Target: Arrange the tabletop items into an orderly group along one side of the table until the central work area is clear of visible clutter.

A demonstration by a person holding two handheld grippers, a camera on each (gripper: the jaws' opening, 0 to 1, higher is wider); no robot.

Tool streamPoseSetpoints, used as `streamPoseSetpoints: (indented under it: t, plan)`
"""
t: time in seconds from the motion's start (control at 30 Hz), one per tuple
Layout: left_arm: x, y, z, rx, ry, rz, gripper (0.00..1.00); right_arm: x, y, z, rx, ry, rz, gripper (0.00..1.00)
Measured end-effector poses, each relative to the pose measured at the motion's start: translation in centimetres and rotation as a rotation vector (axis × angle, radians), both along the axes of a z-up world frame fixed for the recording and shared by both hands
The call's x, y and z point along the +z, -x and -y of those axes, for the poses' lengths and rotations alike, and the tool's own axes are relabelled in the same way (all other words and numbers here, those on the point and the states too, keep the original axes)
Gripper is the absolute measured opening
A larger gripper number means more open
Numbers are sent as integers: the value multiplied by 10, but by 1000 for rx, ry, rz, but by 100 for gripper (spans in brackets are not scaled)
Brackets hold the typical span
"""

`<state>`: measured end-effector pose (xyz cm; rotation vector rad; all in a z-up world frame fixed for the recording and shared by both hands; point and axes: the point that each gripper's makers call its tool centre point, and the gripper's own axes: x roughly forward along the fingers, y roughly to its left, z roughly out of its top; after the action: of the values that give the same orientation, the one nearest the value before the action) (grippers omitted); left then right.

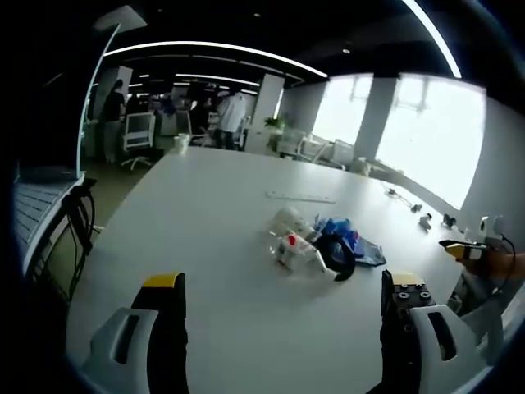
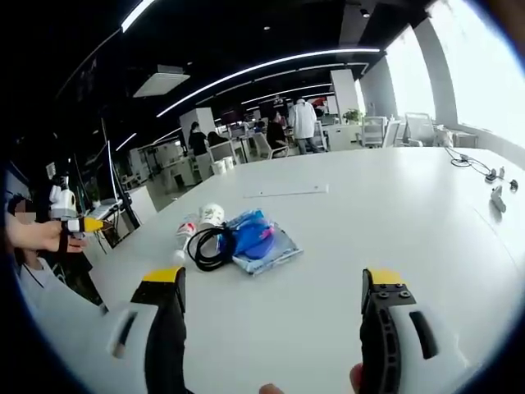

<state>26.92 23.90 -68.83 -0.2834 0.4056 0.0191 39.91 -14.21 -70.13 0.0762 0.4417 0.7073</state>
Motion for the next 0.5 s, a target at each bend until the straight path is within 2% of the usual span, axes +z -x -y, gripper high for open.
streamPoseSetpoints:
  t: [0.5]
  plan:
    - [-3,-3,7,-15,7,-12,97,1,-4,-7,18,-4,0,87]
